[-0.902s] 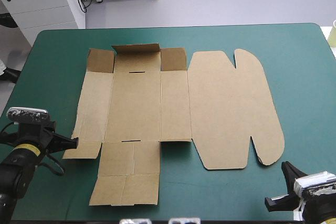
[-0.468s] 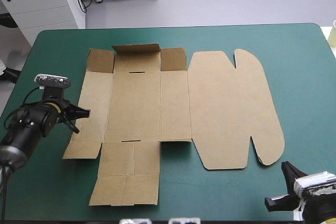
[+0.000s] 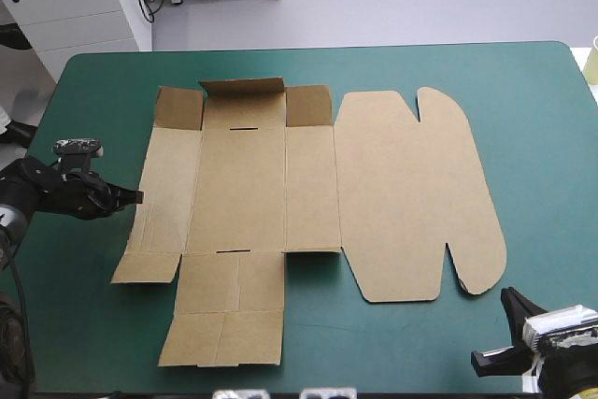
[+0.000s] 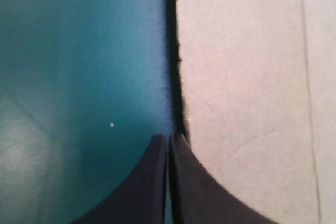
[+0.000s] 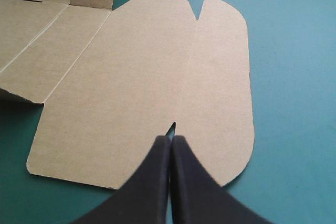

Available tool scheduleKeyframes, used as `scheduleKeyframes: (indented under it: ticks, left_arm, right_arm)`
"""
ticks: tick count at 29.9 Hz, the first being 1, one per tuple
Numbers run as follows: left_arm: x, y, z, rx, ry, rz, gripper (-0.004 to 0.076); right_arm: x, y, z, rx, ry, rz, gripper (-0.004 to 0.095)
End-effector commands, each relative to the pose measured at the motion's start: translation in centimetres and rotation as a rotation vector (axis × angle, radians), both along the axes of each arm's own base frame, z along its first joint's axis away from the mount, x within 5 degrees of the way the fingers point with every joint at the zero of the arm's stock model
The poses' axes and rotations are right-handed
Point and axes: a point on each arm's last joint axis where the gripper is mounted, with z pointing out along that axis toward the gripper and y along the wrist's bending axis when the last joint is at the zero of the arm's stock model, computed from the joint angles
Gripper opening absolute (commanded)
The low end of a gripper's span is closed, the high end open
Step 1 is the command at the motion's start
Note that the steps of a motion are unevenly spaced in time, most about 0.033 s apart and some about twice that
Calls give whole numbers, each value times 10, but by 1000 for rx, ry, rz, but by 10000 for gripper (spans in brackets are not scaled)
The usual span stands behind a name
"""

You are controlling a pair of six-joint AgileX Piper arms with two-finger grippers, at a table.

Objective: Fold the box

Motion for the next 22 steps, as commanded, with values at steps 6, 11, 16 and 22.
scheduleKeyframes:
  ticks: [6, 11, 16, 22]
  left_arm:
    - [6, 17, 2, -328, -95, -61, 15]
    - [14, 21, -7, -399, -33, -107, 165]
    - [24, 24, 3, -402, -31, -169, 360]
    - [27, 28, 1, -374, -1, -188, 416]
  right_arm:
    - [3, -1, 13, 13, -72, -20, -14]
    - [3, -1, 13, 13, -72, -20, -14]
    - [3, -1, 13, 13, -72, -20, -14]
    - [3, -1, 13, 11, -72, -21, -14]
